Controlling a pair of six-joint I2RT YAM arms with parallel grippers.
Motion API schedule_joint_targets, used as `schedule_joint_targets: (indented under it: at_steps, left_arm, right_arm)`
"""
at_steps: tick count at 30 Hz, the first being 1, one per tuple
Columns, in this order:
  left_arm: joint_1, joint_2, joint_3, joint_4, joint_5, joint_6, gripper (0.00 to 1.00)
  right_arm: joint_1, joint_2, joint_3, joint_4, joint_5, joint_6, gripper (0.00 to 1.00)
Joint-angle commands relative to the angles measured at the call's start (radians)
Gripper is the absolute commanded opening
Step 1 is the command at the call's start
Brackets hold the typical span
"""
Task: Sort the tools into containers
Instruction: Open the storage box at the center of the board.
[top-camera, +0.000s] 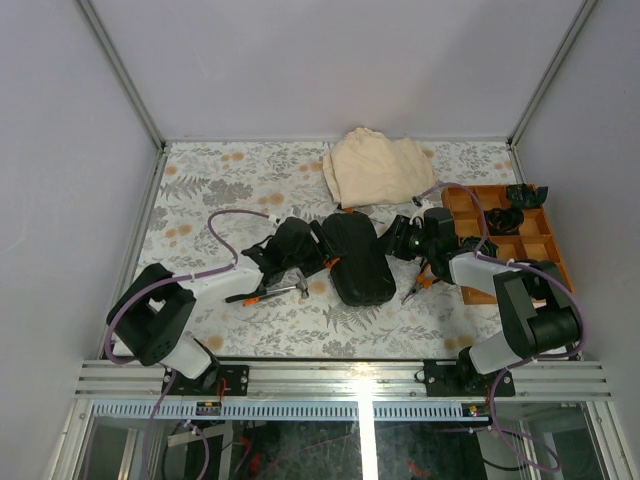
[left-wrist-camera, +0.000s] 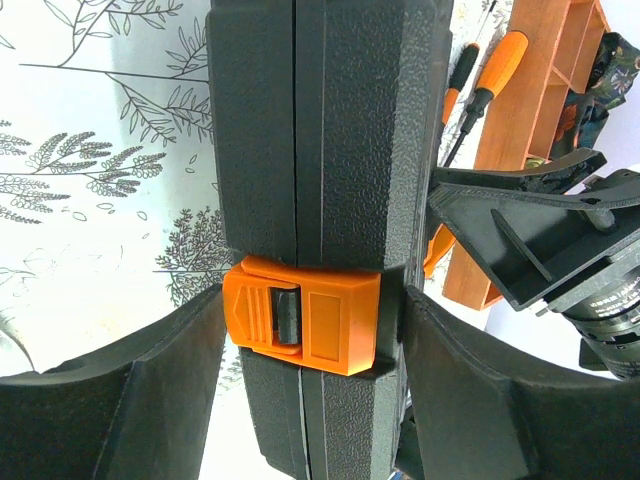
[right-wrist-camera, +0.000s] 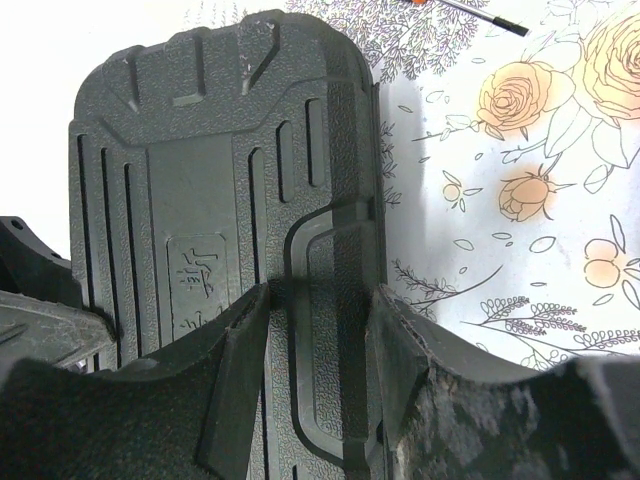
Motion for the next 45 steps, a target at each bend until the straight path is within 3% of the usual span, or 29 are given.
schedule_joint_targets:
  at_steps: [1,26,38,42,45]
  left_arm:
    - [-0.01,-0.017,-0.036,-0.09,-0.026,0.063,0.59]
    - [-0.011,-0.037,-0.076,-0.115,-0.039,0.06,0.59]
    - [-0.009,-0.077,-0.161,-0.03,-0.042,0.015,0.51]
    - [-0.009,-0.101,-0.194,0.037,-0.027,0.008,0.55]
    - [-0.009,-0.129,-0.224,0.093,-0.022,0.006,0.64]
  right_arm:
    - [0.006,0.024,-0.045,-0.209,0.103,-0.083,0.5]
    - [0.006,0.013,-0.045,-0.217,0.114,-0.086,0.5]
    - [0.006,0.015,-0.046,-0.213,0.112,-0.086,0.51]
    - [0.005,0.016,-0.05,-0.213,0.113,-0.088,0.5]
    - [0.006,0.018,-0.05,-0.212,0.111,-0.088,0.5]
